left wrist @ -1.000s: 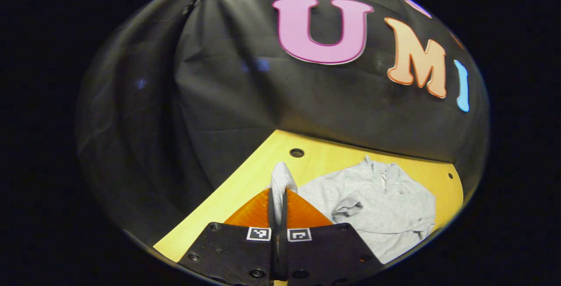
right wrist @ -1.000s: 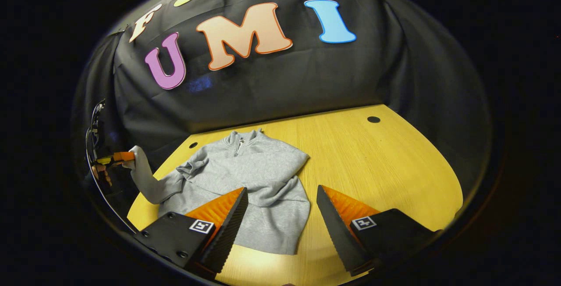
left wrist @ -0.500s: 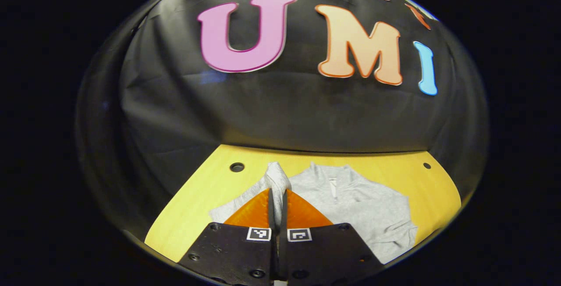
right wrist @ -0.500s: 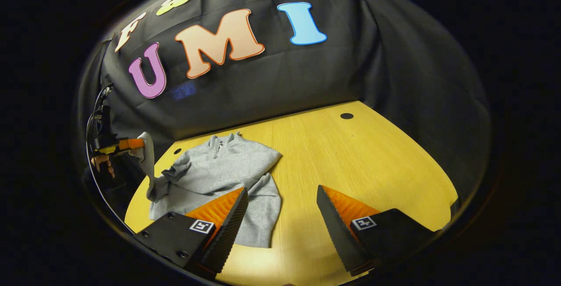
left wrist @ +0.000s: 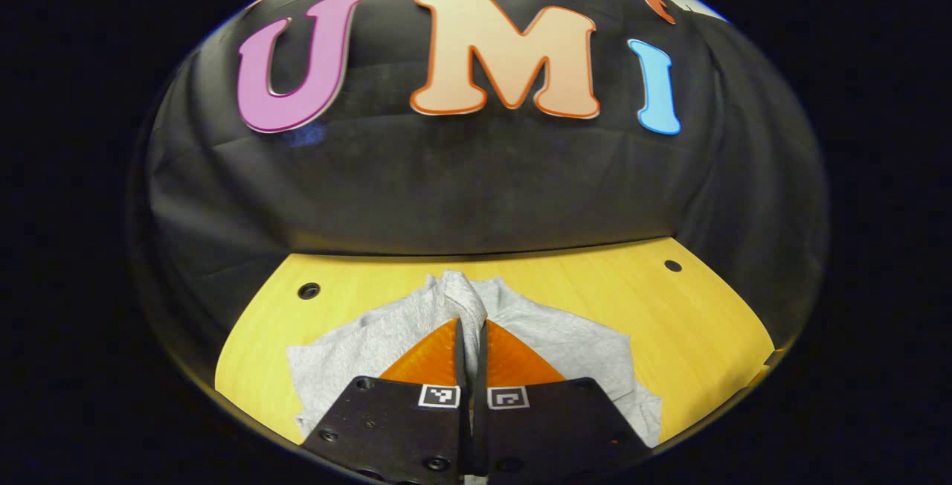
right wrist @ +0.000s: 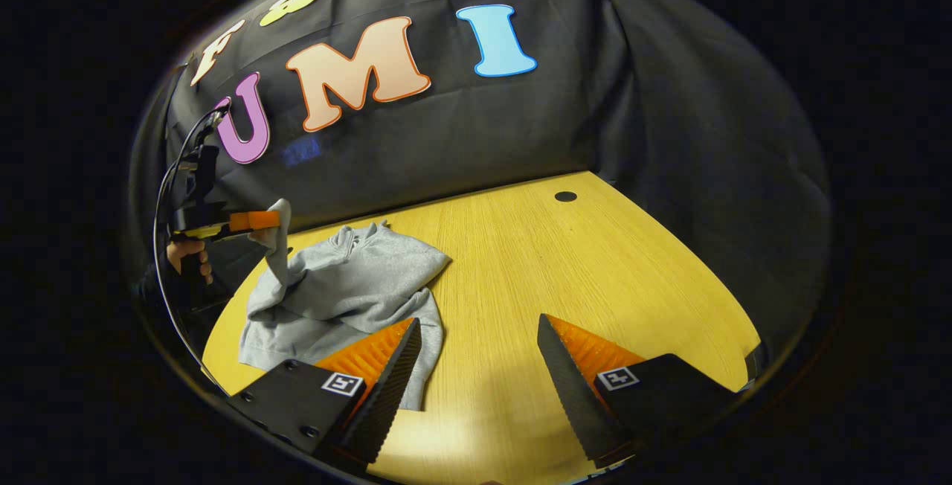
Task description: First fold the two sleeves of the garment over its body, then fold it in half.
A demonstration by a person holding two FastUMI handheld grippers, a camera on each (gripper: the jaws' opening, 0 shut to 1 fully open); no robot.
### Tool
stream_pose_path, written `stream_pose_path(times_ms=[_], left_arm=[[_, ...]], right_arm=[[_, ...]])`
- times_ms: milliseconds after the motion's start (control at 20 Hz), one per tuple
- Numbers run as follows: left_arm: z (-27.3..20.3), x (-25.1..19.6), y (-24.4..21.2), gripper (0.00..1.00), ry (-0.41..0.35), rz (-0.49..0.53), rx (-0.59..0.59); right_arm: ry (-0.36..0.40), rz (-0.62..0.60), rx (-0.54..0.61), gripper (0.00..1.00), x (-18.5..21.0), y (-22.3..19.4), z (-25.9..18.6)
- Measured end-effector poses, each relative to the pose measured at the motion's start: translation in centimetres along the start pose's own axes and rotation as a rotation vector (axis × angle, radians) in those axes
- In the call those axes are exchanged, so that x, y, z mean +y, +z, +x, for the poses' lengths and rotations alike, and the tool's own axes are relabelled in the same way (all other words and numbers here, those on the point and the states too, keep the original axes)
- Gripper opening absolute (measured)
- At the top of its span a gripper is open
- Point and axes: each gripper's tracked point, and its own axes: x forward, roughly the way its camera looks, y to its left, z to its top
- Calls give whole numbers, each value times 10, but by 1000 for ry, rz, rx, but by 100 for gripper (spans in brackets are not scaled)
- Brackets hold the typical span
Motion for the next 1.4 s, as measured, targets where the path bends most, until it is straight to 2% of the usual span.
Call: stream_pose_path(times_ms=[250, 500, 650, 750, 850, 950, 1000, 1200, 1350, 1400], left_arm=[[23, -68, -14, 0, -70, 49, 29], [42, -93, -65, 0, -67, 103, 134], [43, -105, -90, 1, -103, 135, 183], [39, -113, -94, 10, -149, 116, 175], [30, -107, -83, 54, -150, 108, 124], [17, -85, -69, 99, -99, 129, 63], [11, -77, -65, 95, -89, 122, 48], [-16, -30, -59, 95, -41, 79, 12], [-37, 14, -67, 96, 16, 86, 18], [-46, 27, -72, 95, 30, 75, 17]], right_arm=[[1, -18, 5, 98, -17, 8, -8], [21, -35, 11, 98, -24, 13, -8], [53, -42, 14, 98, -15, 13, -7], [74, -52, 18, 98, -4, 12, -5], [98, -64, 20, 98, 11, 11, -3], [126, -68, 20, 98, 27, 10, -2], [139, -68, 18, 98, 36, 10, 0], [164, -76, 13, 98, 65, 10, 5], [164, -92, 11, 98, 77, 8, 13], [159, -97, 13, 94, 81, 6, 15]])
